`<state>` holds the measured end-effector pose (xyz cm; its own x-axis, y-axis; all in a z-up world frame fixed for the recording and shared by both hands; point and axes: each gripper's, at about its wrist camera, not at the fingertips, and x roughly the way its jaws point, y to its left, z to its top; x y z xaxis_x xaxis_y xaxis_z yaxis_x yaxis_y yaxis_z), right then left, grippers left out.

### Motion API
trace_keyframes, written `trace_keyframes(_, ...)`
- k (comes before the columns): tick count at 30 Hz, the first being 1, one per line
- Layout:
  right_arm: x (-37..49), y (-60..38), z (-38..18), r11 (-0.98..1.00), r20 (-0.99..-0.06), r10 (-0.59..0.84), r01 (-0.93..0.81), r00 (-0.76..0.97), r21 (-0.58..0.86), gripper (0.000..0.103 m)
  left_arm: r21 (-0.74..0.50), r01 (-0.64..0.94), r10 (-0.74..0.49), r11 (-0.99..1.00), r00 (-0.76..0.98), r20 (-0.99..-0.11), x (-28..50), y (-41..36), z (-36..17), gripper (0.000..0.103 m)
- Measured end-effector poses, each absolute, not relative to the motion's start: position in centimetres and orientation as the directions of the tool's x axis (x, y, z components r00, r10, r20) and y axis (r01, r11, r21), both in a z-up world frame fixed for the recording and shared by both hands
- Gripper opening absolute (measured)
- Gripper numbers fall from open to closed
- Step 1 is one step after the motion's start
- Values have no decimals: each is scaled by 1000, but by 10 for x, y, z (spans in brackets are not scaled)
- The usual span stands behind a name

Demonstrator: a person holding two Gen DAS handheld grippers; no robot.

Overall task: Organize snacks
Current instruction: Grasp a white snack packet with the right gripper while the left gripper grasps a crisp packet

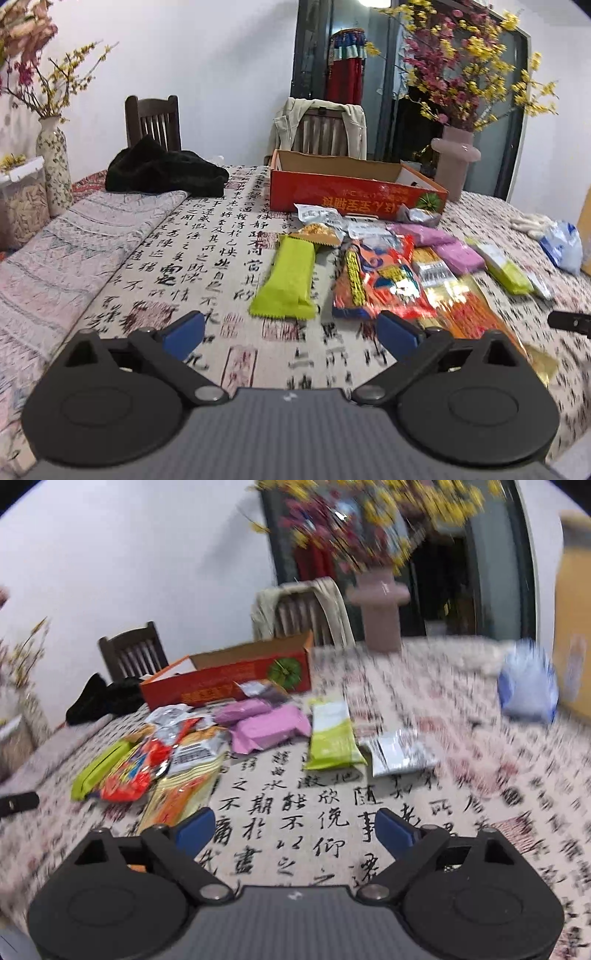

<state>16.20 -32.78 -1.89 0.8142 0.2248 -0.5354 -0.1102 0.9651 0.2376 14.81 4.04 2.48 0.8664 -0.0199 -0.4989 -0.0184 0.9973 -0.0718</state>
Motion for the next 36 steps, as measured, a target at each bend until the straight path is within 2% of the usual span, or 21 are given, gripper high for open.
trace_keyframes(7,210,-350,-31,953,-573,201,-23,795,303,90,-65,-8,-27,998,860,-510,202,43,22,97)
trace_keyframes(9,222,-362,-33,937,-571,192,24,798,350,82,-55,-7,-22,998,857,-514,218,43,22,96)
trace_keyframes(12,235,-376,-31,934,-572,149,76,807,350,79,-45,17,-37,999,862,-506,240,41,25,96)
trace_keyframes(16,249,-378,-26,980,-580,28,91,814,175,74,-23,51,-56,998,866,-498,270,38,29,94)
trace_keyframes(20,264,-366,-26,999,-578,-35,9,815,-47,72,-11,102,-92,995,840,-535,310,35,24,86)
trace_keyframes(26,293,-361,-31,983,-628,31,-136,778,-120,69,-55,164,-163,985,775,-611,358,32,11,81)
trace_keyframes(27,296,-360,-31,982,-634,38,-147,772,-121,63,-54,171,-167,984,768,-618,363,32,9,79)
trace_keyframes(29,303,-360,-33,982,-641,59,-161,765,-101,57,-61,184,-181,981,751,-635,370,30,6,68)
trace_keyframes(31,308,-359,-34,982,-649,67,-166,758,-93,51,-87,212,-217,973,729,-649,379,30,1,67)
trace_keyframes(34,312,-357,-36,981,-641,74,-172,764,-91,50,-92,207,-215,974,715,-666,390,31,-3,52)
trace_keyframes(36,312,-356,-36,981,-637,76,-171,767,-88,48,-97,225,-232,970,713,-662,391,29,-2,50)
